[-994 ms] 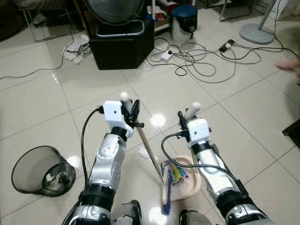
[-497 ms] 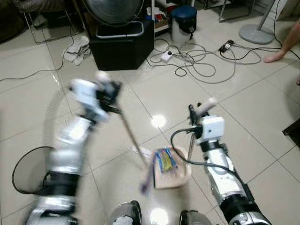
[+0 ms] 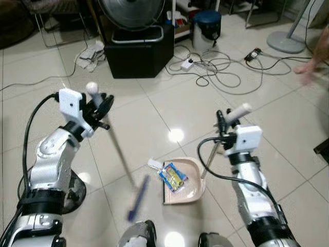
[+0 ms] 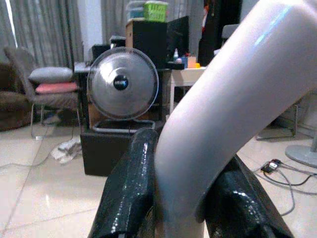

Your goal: Sweep floor

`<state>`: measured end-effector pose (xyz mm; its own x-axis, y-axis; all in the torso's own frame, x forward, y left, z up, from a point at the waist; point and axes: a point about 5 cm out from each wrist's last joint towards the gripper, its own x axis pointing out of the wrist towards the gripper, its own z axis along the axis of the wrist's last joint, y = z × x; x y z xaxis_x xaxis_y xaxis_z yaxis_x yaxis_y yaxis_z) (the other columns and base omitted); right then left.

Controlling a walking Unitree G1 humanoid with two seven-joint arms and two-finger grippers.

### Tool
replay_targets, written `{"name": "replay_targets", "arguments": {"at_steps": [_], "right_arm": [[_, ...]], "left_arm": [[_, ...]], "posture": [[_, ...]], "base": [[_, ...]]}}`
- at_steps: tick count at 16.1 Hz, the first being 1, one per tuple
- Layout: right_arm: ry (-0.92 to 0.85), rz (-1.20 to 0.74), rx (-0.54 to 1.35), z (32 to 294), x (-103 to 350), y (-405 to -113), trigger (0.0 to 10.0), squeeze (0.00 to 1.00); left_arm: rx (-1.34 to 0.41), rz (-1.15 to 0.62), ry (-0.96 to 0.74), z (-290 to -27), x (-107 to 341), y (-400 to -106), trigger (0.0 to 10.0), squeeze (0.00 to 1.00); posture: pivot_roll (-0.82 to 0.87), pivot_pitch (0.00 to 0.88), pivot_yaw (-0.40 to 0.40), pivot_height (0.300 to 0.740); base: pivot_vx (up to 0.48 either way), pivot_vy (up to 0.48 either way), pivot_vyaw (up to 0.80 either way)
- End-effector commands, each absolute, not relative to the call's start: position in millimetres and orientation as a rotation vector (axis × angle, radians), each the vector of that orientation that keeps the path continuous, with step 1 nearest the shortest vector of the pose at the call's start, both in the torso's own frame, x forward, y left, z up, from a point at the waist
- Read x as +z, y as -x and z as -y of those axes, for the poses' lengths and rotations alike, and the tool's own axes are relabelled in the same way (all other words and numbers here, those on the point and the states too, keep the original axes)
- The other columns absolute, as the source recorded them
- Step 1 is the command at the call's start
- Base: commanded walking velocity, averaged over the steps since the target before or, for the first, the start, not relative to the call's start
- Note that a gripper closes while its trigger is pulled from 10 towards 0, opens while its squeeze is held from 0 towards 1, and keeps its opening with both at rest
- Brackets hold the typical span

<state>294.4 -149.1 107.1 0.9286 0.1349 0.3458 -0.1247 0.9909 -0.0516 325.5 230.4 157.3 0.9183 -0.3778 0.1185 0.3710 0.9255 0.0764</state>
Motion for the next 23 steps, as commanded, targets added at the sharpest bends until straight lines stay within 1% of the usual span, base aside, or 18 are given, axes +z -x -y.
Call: {"name": "replay_targets", "arguments": {"at_steps": [1,2,4,7,10,12,13,14,15,19,23], "right_arm": [[-0.01,0.414,0.118,152,122,-295,10.0,0.0],[-0.061,0.447,0.086,156,133,-293,10.0,0.0],[-0.125,0.482,0.049,161,146,-289,10.0,0.0],[-0.153,0.505,0.044,162,164,-287,10.0,0.0],[-0.156,0.484,0.024,158,192,-294,10.0,0.0],[-0.256,0.511,0.023,155,218,-299,10.0,0.0],[-0.309,0.519,0.031,153,226,-301,10.0,0.0],[-0.321,0.52,0.033,153,228,-301,10.0,0.0],[-0.335,0.513,0.068,147,238,-303,10.0,0.0],[-0.338,0.473,0.153,135,250,-305,10.0,0.0],[-0.406,0.467,0.153,134,260,-307,10.0,0.0]], "left_arm": [[-0.352,0.12,-0.122,-238,154,-322,10.0,0.0],[-0.295,0.087,-0.171,-241,141,-318,10.0,0.0],[-0.243,0.058,-0.197,-245,129,-313,10.0,0.0],[-0.216,0.035,-0.192,-243,115,-306,10.0,0.0],[-0.189,0.0,-0.161,-229,98,-293,10.0,0.0],[-0.162,0.004,-0.15,-219,92,-283,10.0,0.0],[-0.157,0.007,-0.141,-216,91,-279,10.0,0.0],[-0.156,0.009,-0.135,-215,91,-278,10.0,0.0],[-0.157,0.0,-0.125,-208,90,-272,10.0,0.0],[-0.135,0.006,-0.127,-196,90,-260,10.0,0.0],[-0.076,0.046,-0.144,-189,99,-254,10.0,0.0]], "posture": [[-0.01,0.075,0.085,0.74],[-0.01,0.072,0.085,0.74],[-0.01,0.068,0.085,0.74],[-0.01,0.064,0.086,0.74],[-0.02,0.06,0.086,0.74],[-0.02,0.054,0.087,0.74],[-0.02,0.053,0.088,0.74],[-0.02,0.051,0.088,0.74],[-0.02,0.05,0.089,0.74],[-0.02,0.044,0.08,0.74],[-0.01,0.034,0.063,0.74]], "base": [[0.0,0.0,0.0],[0.0,0.0,0.0],[0.0,0.0,0.0],[0.0,0.0,0.0],[0.0,0.0,0.0],[0.0,0.0,0.0],[0.0,0.0,0.8],[0.0,0.0,0.8],[0.0,0.0,0.8],[0.0,0.0,0.8],[0.0,0.0,0.79]]}}
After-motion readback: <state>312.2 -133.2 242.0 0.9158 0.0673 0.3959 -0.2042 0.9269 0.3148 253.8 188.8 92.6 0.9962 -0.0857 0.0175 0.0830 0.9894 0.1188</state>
